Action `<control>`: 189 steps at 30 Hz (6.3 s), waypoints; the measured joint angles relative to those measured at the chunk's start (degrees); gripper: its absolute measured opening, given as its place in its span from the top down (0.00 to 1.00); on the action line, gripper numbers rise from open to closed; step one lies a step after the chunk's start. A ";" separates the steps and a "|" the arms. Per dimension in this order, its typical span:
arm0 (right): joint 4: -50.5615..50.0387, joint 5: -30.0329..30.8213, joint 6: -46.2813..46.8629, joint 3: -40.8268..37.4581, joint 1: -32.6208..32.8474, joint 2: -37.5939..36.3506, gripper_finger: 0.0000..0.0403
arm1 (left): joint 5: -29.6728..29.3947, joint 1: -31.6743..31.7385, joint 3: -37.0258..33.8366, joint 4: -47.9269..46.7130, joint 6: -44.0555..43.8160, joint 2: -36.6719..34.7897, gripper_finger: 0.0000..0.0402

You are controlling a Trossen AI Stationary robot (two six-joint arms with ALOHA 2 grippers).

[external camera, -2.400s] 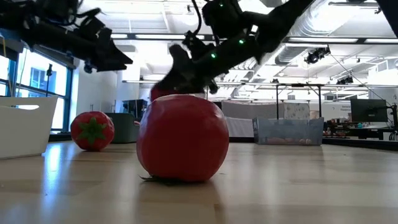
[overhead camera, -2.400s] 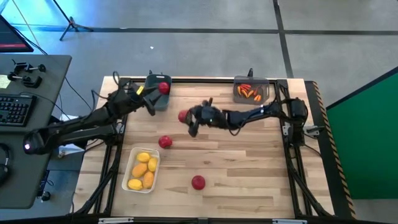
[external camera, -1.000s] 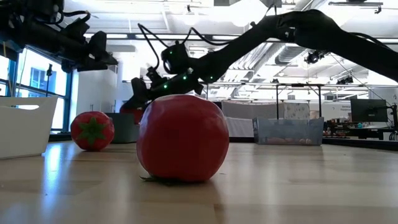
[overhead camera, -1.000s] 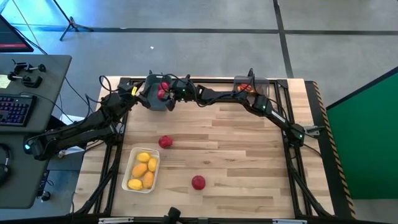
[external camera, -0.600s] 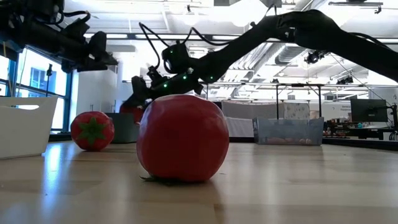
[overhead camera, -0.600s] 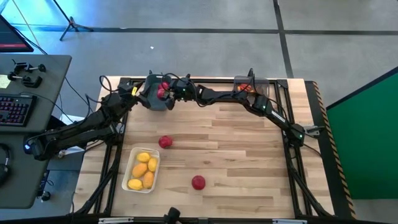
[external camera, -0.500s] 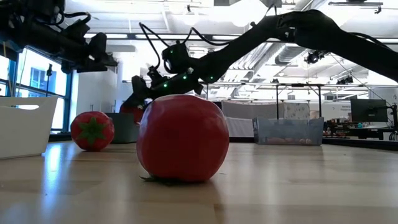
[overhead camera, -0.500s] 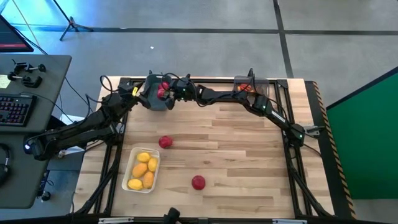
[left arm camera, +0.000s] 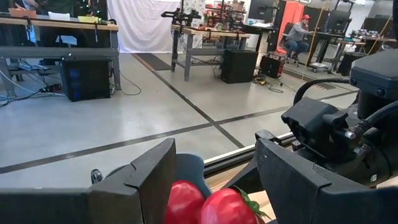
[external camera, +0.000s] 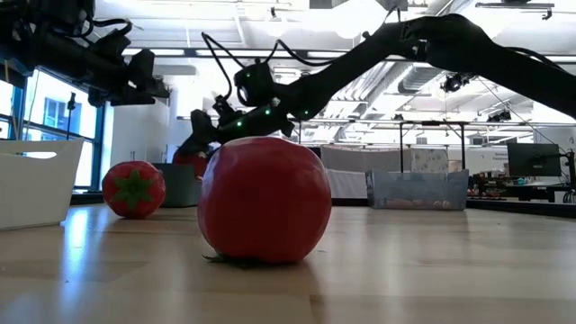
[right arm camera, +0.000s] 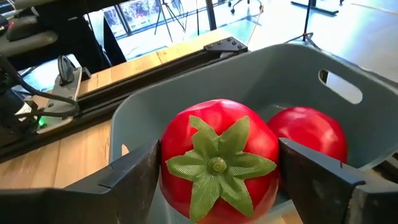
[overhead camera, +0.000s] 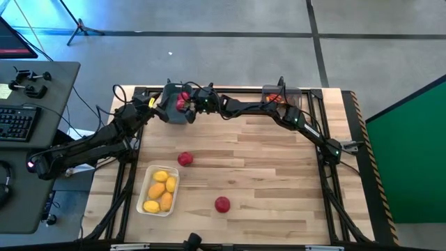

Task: Sort produce into baskets
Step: Put the red tomato into the green bin

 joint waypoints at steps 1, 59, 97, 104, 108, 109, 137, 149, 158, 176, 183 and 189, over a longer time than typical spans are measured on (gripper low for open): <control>-0.05 0.02 0.52 -0.02 0.00 0.00 0.25 | 0.02 0.00 0.00 0.02 0.00 0.00 0.48; -11.87 9.09 1.81 -0.09 2.17 -6.57 0.30 | 0.03 0.00 0.04 -1.68 8.58 0.02 0.48; 8.22 32.52 7.25 -55.41 23.52 -36.89 1.00 | 36.61 -14.79 2.09 -8.18 8.43 11.68 0.61; 6.57 31.24 6.70 -55.41 23.49 -36.89 1.00 | 29.63 -24.70 8.09 -16.59 2.79 20.13 0.54; 6.52 29.45 5.31 -55.41 23.47 -36.89 1.00 | 28.96 -28.85 15.18 -28.68 -2.61 25.87 0.45; 6.56 29.29 5.07 -55.41 23.47 -36.89 1.00 | 28.85 -29.77 17.02 -32.10 -4.24 27.47 0.43; 6.54 24.50 -0.70 -55.39 22.98 -36.87 1.00 | 23.59 -35.40 34.12 -54.06 -7.62 53.22 0.20; 6.50 24.39 -1.81 -55.36 22.95 -36.87 1.00 | 23.47 -35.25 34.12 -54.03 -7.48 53.22 0.20; 6.51 24.37 -3.55 -55.36 22.62 -36.87 1.00 | 22.14 -34.73 30.81 -51.34 -7.60 53.22 0.20; 6.52 21.45 -4.81 -55.36 20.41 -36.85 1.00 | 21.59 -32.60 30.53 -46.17 -5.46 53.22 0.33; 6.54 21.00 -5.00 -55.36 19.85 -36.83 1.00 | 21.62 -31.83 30.56 -46.09 -6.09 52.58 0.41; 6.54 21.00 -5.70 -55.36 19.82 -36.83 1.00 | 19.72 -27.16 33.49 -49.85 -4.98 49.00 0.44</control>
